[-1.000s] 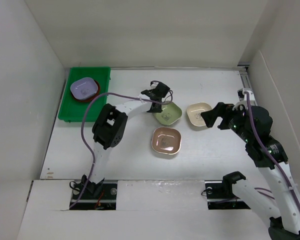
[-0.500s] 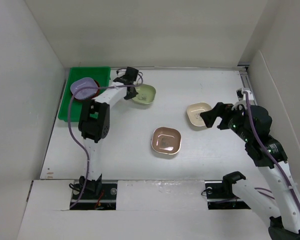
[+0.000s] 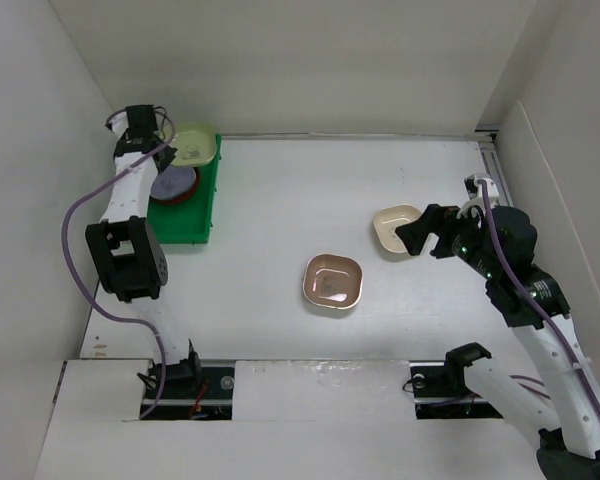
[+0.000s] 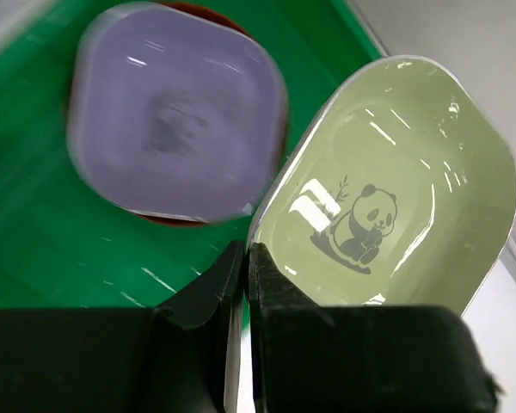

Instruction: Place the plates into the plastic bin on the countertop

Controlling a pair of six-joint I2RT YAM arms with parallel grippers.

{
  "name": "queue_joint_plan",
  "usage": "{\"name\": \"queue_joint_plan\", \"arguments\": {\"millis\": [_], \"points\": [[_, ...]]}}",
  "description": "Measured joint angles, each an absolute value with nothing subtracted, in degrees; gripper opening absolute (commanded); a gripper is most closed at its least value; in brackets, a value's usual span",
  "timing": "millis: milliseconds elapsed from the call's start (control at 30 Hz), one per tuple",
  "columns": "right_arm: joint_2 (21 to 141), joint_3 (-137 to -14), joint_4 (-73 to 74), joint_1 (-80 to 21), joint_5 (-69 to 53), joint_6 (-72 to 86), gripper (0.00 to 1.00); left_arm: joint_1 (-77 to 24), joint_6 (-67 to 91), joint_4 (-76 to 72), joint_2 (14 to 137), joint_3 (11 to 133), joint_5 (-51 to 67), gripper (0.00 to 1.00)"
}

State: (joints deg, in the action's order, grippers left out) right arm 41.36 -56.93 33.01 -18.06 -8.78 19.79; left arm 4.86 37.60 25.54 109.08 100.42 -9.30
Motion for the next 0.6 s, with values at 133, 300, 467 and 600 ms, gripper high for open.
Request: {"name": "queue_joint_plan", "arguments": {"millis": [133,300,467,600], "points": [[41.74,-56.93,33.01,-18.06,-9.54,19.64,1.00,12.05,37.65,26.76,110.52,100.44,-8.40,0.00],[42.35,-56.93,33.01,-18.06,-9.93,19.62,1.00,15.75,39.07,27.68,111.55,99.74,-9.39,0.00],[42.63,-56.93,33.01,-18.06,-10.09,19.62,1.00,15.75,39.75,28.05,111.77,100.25,-11.05,0.00],[42.61,-56.93,33.01,-18.06,-10.11,19.62,1.00,15.46,39.75,28.97,113.60,103.18,-11.57,0.00]]}}
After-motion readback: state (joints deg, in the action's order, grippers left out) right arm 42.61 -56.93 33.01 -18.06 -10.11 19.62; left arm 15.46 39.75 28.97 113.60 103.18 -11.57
